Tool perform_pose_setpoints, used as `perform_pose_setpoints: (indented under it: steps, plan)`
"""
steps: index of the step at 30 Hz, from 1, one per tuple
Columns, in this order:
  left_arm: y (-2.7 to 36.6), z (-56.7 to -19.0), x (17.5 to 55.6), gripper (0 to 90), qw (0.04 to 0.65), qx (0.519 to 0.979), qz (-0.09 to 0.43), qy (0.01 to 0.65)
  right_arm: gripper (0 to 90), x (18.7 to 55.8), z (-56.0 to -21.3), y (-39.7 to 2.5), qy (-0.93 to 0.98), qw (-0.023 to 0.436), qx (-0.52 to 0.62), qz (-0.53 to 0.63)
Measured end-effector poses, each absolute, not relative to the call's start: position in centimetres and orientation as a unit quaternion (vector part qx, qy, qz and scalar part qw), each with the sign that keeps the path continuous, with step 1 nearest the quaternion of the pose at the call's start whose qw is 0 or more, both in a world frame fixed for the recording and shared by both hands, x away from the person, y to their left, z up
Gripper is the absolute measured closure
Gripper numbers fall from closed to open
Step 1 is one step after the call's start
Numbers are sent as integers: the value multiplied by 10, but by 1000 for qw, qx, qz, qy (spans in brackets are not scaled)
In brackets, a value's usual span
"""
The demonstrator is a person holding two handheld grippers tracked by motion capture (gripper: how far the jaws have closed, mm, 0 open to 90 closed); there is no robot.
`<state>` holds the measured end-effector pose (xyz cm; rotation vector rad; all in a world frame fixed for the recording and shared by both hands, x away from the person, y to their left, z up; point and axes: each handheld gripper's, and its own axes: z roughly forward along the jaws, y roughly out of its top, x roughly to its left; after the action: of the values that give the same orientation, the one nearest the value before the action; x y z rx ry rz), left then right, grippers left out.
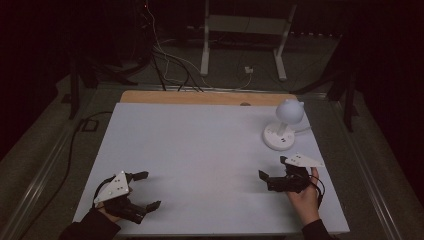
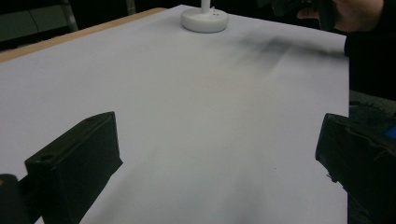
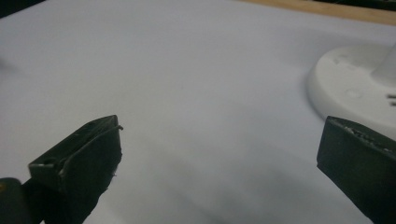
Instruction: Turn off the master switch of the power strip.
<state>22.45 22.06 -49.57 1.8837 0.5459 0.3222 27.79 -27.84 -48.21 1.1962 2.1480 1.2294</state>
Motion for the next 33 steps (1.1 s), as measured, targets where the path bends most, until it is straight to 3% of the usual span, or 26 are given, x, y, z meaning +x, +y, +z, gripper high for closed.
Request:
perform_pose_setpoints:
  steps: [14,33]
  plan:
    - [220,-496,224,4,544,796,135,228,0,251,-503,-275,790,160,395,441]
    - [219,-496,224,4,542,798,134,227,0,252,-516,-271,812,179,364,420]
